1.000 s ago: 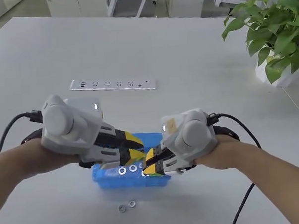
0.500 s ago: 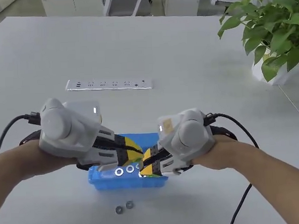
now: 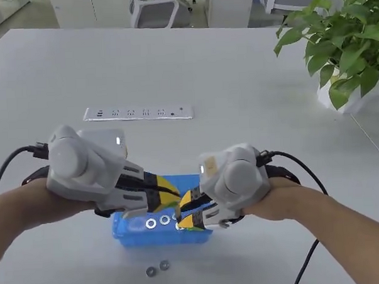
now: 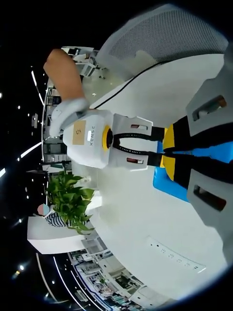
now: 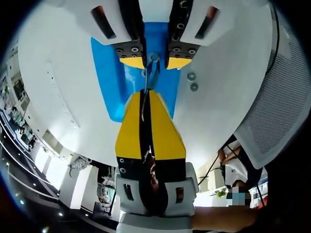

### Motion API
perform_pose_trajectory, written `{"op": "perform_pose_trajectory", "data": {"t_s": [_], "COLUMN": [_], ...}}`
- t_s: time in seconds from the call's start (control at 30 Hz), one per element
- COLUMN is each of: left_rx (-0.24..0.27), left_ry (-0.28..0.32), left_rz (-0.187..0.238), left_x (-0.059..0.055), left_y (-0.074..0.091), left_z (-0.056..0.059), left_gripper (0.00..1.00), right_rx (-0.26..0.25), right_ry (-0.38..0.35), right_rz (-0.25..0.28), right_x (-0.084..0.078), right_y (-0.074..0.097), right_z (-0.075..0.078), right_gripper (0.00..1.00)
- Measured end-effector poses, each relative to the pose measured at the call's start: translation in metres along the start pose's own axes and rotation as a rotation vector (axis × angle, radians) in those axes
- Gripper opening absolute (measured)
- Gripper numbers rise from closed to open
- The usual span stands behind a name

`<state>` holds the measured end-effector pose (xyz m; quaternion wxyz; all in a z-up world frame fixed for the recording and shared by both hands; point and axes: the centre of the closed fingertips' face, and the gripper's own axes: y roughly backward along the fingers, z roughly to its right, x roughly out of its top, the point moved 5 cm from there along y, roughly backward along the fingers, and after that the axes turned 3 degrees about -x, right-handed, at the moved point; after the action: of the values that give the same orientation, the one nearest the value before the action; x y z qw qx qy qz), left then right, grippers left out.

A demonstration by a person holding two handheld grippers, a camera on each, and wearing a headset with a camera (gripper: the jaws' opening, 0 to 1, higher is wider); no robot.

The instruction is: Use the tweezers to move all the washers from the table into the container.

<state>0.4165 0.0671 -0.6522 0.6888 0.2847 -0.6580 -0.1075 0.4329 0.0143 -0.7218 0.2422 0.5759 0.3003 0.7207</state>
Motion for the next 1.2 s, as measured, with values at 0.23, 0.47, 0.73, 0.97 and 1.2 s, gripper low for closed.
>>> {"op": "perform_pose_trajectory", "data": {"t_s": [0.23, 0.47, 0.73, 0.97, 1.2], "left_rx": [0.009, 0.023, 0.029, 0.037, 0.025], "left_ry": [-0.004, -0.004, -0.01, -0.009, 0.0], "left_rz": [0.004, -0.002, -0.02, -0.025, -0.032], "left_x": [0.006, 0.01, 0.014, 0.015, 0.018], "left_y": [0.007, 0.017, 0.029, 0.038, 0.048], "left_z": [0.001, 0.003, 0.006, 0.011, 0.019], "left_gripper": [0.05, 0.05, 0.05, 0.05, 0.05], "right_rx": [-0.024, -0.058, -0.099, -0.136, -0.169], "right_ry": [-0.008, -0.04, -0.072, -0.118, -0.165], "right_rz": [0.003, 0.014, 0.013, 0.013, 0.011], "right_x": [0.002, 0.006, 0.006, 0.005, 0.001], "right_y": [0.007, 0.018, 0.031, 0.042, 0.051], "right_z": [-0.001, -0.001, -0.006, -0.009, -0.014], "right_gripper": [0.2, 0.24, 0.31, 0.39, 0.46]}}
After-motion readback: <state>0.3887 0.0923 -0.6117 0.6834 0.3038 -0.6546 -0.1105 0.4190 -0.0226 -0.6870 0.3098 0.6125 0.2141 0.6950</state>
